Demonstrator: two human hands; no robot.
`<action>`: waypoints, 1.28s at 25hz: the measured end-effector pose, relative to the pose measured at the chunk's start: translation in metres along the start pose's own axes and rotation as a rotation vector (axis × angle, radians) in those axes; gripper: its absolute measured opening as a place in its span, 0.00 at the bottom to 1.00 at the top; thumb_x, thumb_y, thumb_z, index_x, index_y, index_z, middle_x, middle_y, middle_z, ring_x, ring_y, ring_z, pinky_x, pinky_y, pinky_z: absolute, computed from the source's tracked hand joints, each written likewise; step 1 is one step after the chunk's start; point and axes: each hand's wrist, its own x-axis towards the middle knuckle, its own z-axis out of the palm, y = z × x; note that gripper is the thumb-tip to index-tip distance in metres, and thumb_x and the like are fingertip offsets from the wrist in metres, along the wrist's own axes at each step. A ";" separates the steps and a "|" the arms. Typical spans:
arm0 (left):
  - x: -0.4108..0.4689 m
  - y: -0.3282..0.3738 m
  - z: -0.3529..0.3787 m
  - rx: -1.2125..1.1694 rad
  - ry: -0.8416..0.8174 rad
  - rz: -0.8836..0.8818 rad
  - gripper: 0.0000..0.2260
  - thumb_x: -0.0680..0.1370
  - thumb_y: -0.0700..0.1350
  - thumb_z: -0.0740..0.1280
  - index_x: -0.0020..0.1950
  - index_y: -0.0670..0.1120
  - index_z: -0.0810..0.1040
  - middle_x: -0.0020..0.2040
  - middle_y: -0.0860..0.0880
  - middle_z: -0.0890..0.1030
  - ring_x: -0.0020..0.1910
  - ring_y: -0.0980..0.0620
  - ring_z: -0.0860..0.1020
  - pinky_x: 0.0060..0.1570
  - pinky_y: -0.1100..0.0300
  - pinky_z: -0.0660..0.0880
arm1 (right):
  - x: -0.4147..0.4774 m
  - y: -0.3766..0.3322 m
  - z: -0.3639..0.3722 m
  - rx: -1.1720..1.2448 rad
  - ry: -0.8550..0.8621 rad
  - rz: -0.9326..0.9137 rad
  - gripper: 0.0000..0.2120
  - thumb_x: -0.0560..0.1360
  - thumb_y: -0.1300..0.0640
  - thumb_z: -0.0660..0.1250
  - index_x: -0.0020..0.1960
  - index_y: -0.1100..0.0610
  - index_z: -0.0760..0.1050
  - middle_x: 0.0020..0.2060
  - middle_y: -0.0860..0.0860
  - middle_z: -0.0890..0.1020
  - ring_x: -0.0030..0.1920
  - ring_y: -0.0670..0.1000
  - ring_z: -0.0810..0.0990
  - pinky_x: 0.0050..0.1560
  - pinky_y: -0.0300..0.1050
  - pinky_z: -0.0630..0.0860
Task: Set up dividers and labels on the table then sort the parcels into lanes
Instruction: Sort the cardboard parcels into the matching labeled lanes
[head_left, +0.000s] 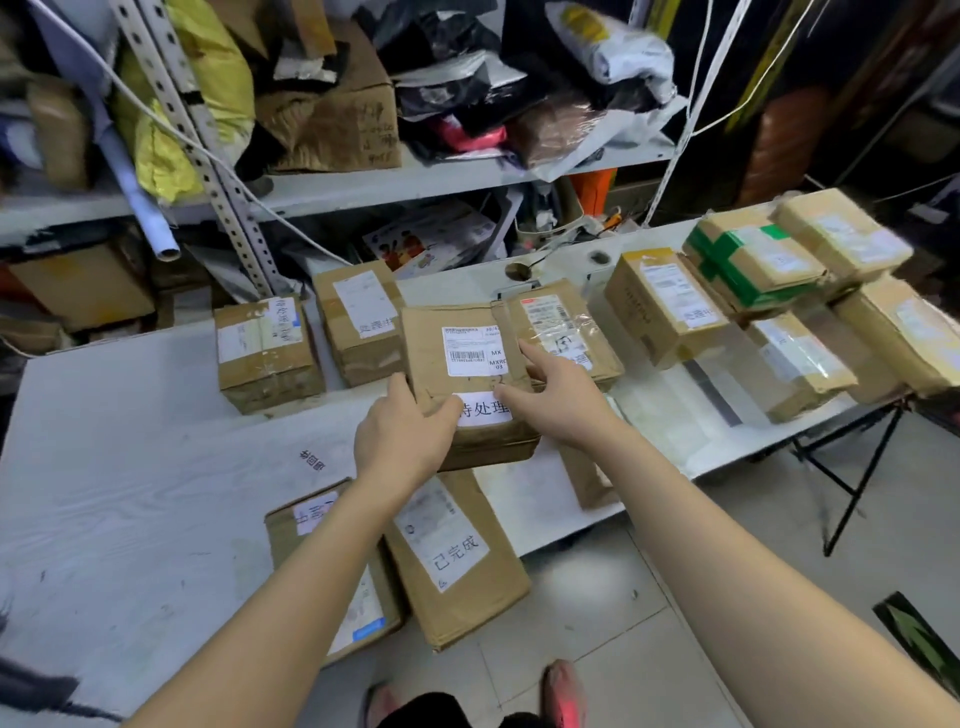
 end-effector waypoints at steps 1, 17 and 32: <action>-0.003 0.013 0.011 -0.011 0.001 0.002 0.20 0.76 0.60 0.64 0.62 0.50 0.73 0.57 0.48 0.81 0.53 0.44 0.77 0.50 0.51 0.74 | 0.000 0.011 -0.012 0.006 -0.007 0.002 0.25 0.75 0.51 0.71 0.72 0.41 0.73 0.52 0.32 0.81 0.58 0.39 0.78 0.56 0.41 0.76; 0.045 0.145 0.130 -0.527 0.050 -0.188 0.24 0.78 0.52 0.71 0.73 0.57 0.69 0.56 0.52 0.80 0.58 0.48 0.80 0.60 0.47 0.79 | 0.107 0.101 -0.148 0.044 -0.123 -0.018 0.31 0.78 0.52 0.73 0.78 0.47 0.67 0.70 0.47 0.78 0.71 0.49 0.74 0.61 0.45 0.71; 0.113 0.133 0.176 -0.158 0.197 -0.191 0.30 0.75 0.60 0.67 0.75 0.56 0.64 0.60 0.50 0.74 0.54 0.48 0.77 0.46 0.54 0.73 | 0.157 0.127 -0.129 -0.019 -0.088 0.047 0.34 0.78 0.51 0.73 0.80 0.50 0.63 0.69 0.48 0.78 0.64 0.45 0.76 0.57 0.38 0.70</action>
